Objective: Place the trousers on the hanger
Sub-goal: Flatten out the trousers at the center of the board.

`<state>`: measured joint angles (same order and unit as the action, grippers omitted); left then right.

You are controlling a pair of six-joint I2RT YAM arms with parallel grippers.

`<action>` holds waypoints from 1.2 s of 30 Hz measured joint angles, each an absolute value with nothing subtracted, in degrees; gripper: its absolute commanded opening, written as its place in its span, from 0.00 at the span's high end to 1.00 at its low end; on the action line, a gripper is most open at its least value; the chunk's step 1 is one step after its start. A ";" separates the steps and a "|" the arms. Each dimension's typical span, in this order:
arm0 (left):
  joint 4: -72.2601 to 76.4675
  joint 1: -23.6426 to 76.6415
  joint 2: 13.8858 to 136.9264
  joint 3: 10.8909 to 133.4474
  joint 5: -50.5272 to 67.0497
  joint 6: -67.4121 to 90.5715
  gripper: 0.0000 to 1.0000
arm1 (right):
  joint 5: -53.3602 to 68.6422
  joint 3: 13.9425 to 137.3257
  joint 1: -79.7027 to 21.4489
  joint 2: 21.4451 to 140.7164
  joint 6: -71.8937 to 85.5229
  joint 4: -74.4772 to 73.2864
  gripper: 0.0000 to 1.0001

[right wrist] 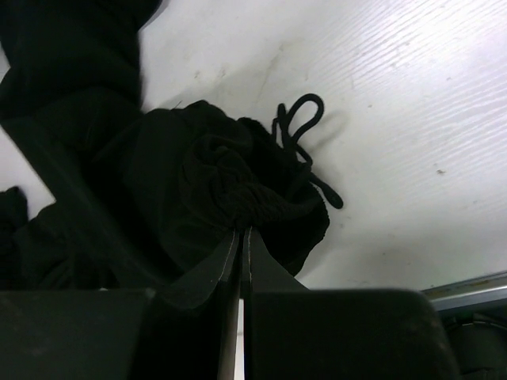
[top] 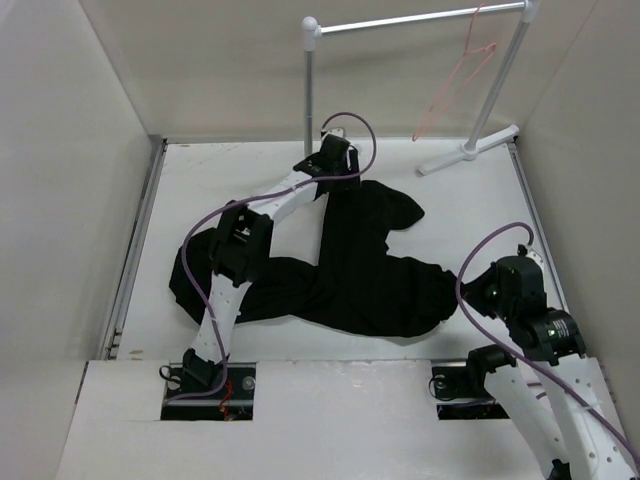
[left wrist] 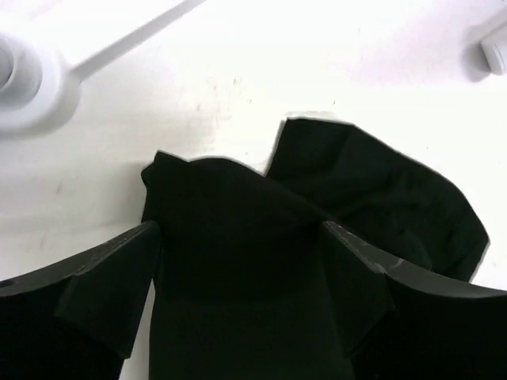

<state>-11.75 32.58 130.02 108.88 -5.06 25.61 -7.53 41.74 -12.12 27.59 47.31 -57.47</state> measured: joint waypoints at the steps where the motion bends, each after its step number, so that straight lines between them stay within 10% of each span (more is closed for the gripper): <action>1: -11.68 32.53 131.13 110.10 -5.04 25.65 0.60 | -7.51 41.71 -12.93 27.31 47.77 -57.45 0.98; 4: -11.31 32.51 132.53 110.13 -5.04 25.76 0.89 | -7.51 41.52 -14.33 26.30 48.90 -57.45 0.98; 12: -6.72 32.16 106.45 80.55 -8.73 28.88 0.90 | -7.42 40.01 -14.48 25.45 50.17 -56.77 0.99; 16: -1.69 32.08 74.78 64.95 -16.45 30.63 0.77 | -7.20 39.81 -14.66 24.84 50.43 -56.53 1.00; 21: -6.02 35.42 40.84 47.62 -30.87 37.60 0.20 | -7.16 39.07 -12.43 24.12 50.65 -56.64 1.00; 36: -17.37 0.12 59.27 50.89 -23.83 40.62 0.22 | -5.96 39.05 -9.89 29.85 47.79 -54.70 0.99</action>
